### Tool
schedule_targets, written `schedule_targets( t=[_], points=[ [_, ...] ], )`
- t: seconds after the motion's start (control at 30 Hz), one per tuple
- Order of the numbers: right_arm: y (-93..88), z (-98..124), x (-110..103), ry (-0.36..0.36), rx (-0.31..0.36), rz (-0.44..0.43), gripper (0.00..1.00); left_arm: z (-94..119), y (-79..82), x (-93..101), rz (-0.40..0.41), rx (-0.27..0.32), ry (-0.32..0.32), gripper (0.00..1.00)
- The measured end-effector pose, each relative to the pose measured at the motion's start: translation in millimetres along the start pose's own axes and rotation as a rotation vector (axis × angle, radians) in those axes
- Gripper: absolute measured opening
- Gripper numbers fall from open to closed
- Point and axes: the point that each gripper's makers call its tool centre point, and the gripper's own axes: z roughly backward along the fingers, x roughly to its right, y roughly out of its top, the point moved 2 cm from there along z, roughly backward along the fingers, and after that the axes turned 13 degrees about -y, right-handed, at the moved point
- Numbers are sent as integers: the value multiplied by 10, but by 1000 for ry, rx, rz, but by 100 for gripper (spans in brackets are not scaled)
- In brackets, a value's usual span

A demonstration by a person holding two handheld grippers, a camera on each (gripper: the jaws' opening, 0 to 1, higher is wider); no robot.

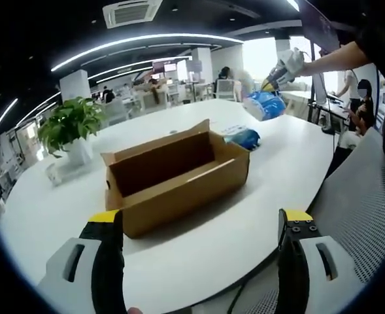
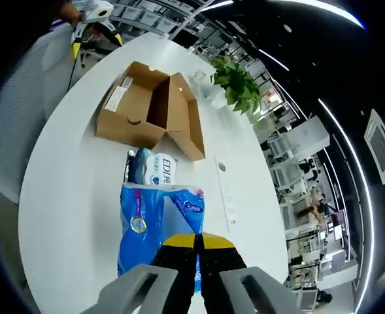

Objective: Operate the shoe box by opening the lid, removing the specified soft item, and placing it in the target area until the item is outside and the box remains undamaged.

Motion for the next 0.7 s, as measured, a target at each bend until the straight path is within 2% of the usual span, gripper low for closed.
schedule_targets(
  t=[0.33,0.7],
  points=[
    [-248,-85,-131,30,-33,-3,0,-5,-18,18,-3,-13,-6,99],
    [-481,-206,-373,82,-49,4,0,-14,-53,12,-4,-41,-3,99]
  ],
)
